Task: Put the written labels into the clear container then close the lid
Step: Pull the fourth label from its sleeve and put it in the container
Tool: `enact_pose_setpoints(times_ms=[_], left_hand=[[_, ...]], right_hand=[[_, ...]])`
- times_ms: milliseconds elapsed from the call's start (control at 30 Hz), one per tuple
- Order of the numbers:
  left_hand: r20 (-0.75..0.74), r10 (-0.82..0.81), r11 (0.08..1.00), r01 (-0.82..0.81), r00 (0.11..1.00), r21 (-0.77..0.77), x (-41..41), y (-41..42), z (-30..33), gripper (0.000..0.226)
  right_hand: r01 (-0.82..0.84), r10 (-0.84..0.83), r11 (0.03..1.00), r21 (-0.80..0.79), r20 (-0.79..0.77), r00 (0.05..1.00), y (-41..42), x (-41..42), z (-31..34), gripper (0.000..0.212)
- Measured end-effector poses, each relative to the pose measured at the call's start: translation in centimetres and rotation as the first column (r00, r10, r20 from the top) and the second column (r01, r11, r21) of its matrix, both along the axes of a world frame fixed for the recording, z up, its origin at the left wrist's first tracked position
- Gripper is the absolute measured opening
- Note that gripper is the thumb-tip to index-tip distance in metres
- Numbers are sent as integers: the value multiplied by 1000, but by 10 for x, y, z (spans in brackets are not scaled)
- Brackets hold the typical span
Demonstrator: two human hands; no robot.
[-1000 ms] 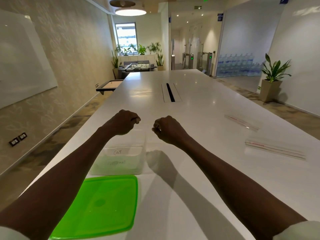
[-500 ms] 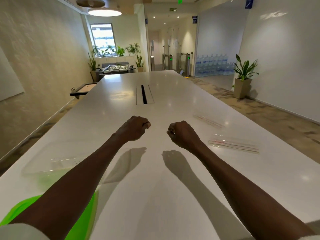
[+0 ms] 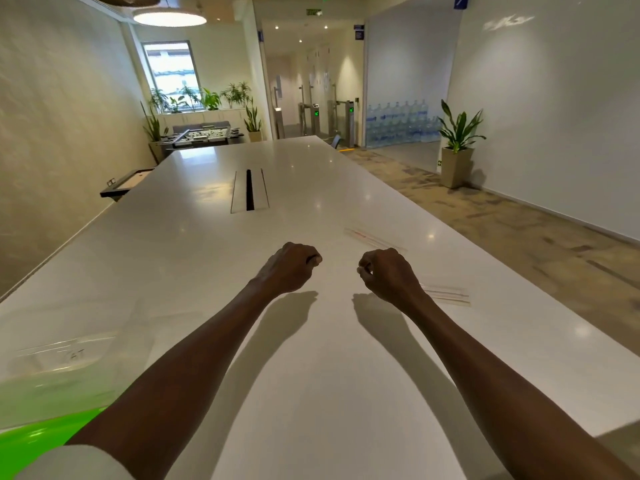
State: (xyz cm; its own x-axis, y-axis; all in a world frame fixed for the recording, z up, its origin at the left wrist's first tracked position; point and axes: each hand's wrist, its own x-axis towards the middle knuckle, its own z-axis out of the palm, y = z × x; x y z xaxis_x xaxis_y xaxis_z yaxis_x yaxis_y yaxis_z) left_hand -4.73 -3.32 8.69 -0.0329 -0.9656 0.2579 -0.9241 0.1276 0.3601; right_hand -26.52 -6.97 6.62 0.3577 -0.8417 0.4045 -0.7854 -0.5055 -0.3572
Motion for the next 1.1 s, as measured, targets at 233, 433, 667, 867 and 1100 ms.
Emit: enact_pose_setpoints(times_ms=[233,433,667,867,1100], left_hand=[[-83,12,997,-6,996,74,-38,-32,-22,25],[-109,-10,986,29,994,166,-68,-53,-39,40],[-47,-81,962,91,996,256,-92,-72,-51,64],[-116,-77,972,100,990,212,-104,-85,-60,36],[-314,-3,982,62,949,177,-102,-94,-68,28]], right_hand=[[106,-106,994,-3,8,994,-33,-49,-15,17],[184,-179,979,85,-71,981,-54,-89,-29,31],[183,-147,957,224,-165,975,-64,-116,-38,46],[115,-63,938,327,-167,984,-69,-124,-39,34],[49,-51,938,343,-2,999,-82,-122,-37,23]])
